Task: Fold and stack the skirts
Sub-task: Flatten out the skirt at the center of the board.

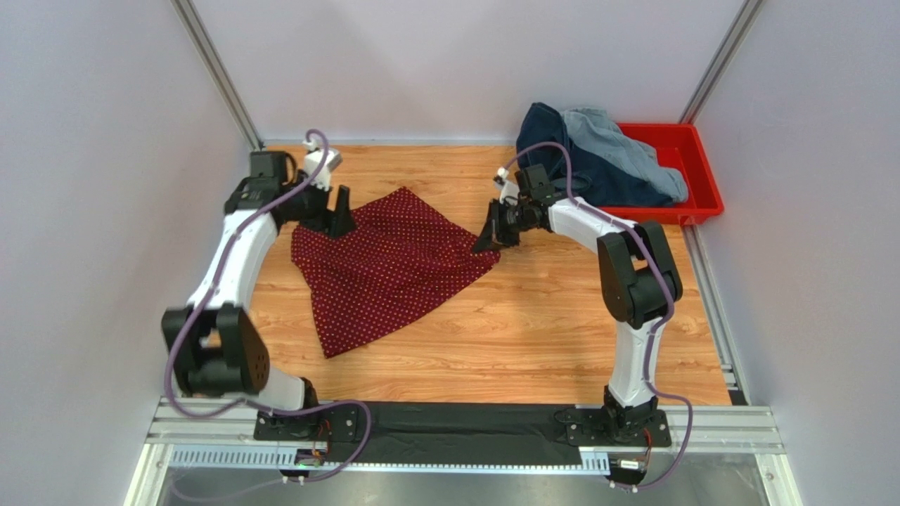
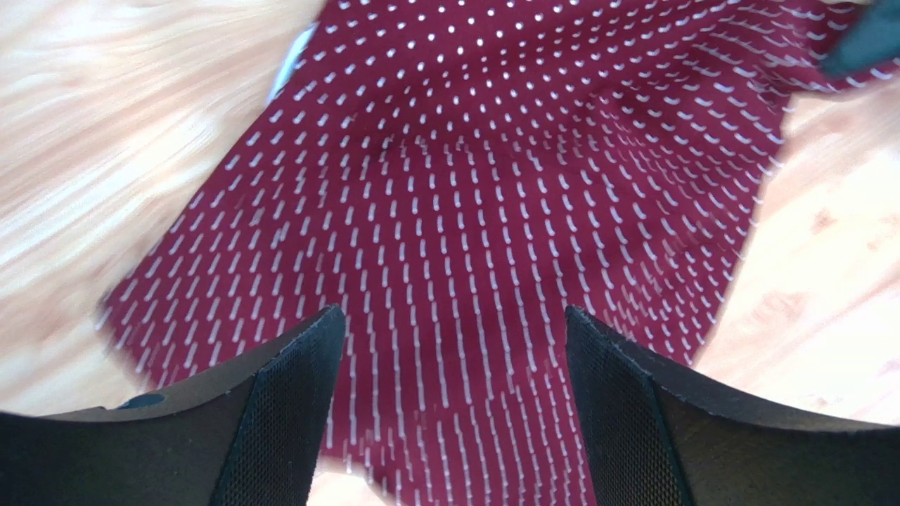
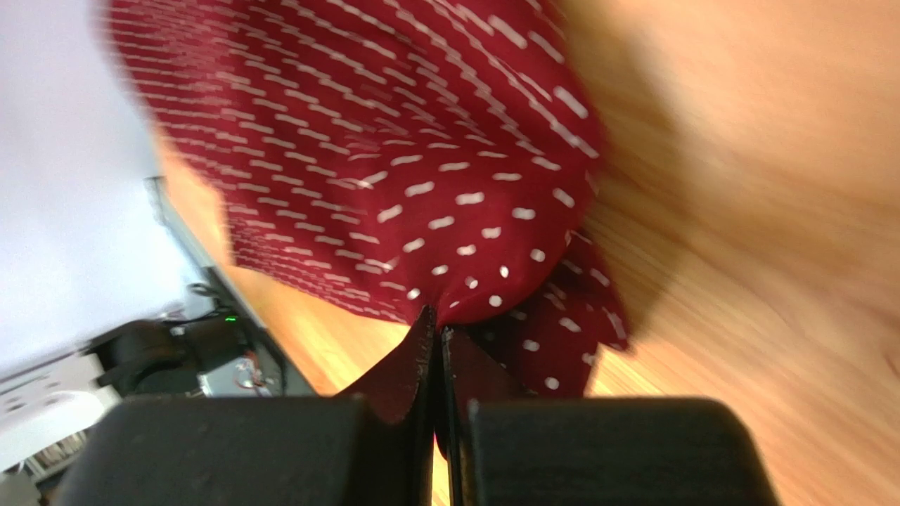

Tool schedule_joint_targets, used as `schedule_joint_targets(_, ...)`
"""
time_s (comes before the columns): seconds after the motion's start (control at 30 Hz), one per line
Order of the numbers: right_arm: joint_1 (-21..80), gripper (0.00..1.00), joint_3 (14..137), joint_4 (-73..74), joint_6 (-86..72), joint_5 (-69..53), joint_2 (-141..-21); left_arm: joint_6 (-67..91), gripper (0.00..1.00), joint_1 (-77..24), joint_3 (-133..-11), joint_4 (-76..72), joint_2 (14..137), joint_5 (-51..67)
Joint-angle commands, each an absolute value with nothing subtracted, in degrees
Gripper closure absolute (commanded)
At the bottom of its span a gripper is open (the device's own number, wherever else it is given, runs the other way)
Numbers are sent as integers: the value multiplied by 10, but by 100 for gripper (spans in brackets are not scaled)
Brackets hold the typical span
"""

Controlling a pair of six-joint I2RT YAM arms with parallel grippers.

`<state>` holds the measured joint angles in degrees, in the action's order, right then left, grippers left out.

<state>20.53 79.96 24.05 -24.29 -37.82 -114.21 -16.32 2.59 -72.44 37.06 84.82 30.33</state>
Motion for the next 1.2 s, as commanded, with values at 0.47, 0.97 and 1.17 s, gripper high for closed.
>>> schedule_joint_targets(0.47,205,100,714,287,-166,-257,-1092,-60,14,-127,-1292,429,1392,168)
schedule_joint_targets(0.97,205,100,739,308,-141,-250,-1088,-51,27,-165,-1316,498,1433,175)
schedule_joint_targets(1.17,203,100,734,308,-137,-251,-1082,-38,61,-161,-1380,509,1477,161)
